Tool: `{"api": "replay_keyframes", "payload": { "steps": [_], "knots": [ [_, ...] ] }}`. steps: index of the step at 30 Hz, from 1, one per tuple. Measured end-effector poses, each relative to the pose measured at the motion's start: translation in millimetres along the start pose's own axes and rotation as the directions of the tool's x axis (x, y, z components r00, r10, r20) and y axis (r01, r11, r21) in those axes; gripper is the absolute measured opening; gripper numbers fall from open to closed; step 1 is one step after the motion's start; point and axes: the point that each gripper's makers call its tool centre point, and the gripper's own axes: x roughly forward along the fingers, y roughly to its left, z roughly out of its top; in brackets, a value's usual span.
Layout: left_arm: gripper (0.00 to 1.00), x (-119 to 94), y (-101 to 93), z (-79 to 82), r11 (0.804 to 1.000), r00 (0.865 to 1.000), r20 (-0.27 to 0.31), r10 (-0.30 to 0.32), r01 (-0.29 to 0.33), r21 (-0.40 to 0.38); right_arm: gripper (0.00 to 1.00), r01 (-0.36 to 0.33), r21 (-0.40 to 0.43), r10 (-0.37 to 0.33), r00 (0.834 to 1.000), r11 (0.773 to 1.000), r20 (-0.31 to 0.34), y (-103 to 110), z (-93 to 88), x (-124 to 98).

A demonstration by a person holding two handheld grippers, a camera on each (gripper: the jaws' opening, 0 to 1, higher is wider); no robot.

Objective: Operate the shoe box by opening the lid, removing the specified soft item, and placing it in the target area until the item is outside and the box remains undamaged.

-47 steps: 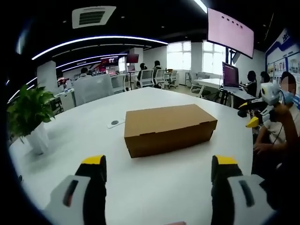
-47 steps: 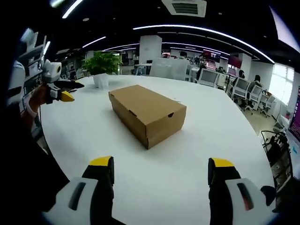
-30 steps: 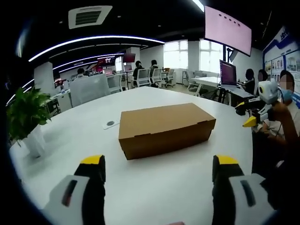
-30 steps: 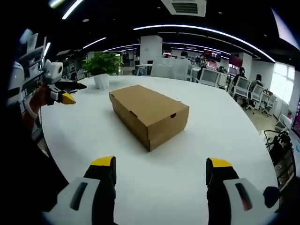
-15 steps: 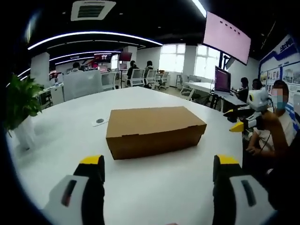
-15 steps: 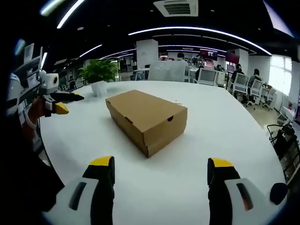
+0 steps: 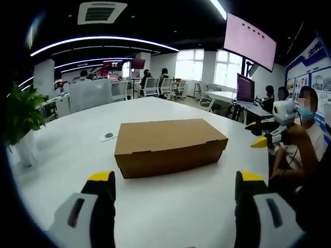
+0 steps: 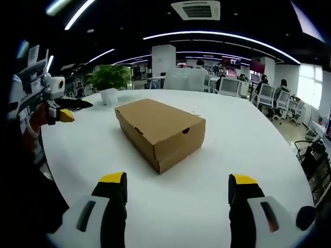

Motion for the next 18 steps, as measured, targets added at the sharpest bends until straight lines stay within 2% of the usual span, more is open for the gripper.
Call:
{"api": "replay_keyframes", "payload": {
  "steps": [5, 7, 12, 18],
  "knots": [
    [0.99, 0.4, -0.3, -2.4, 1.0, 1.0, -0.002, 0.001, -0.001, -0.002, 0.81, 0.0, 0.045, 0.0, 1.0, 0.999, -0.012, -3.0, -1.6, 1.6],
    [0.99, -0.3, -0.2, -0.2, 1.0, 1.0, 0.019, 0.006, -0.006, 0.028, 0.8, 0.006, 0.047, -0.006, 1.0, 0.999, -0.006, -4.9, -0.6, 1.7],
    [0.99, -1.2, 0.0, 3.4, 0.999, 0.999, 0.034, 0.005, -0.007, 0.038, 0.8, -0.006, 0.044, 0.006, 1.0, 0.999, -0.006, -2.1, 3.3, 4.3],
    [0.99, -0.8, 1.0, -1.5, 1.0, 1.0, 0.013, 0.004, -0.004, 0.027, 0.8, -0.029, 0.046, 0.029, 1.0, 0.999, -0.006, 4.5, 6.4, 9.4]
  ]
}}
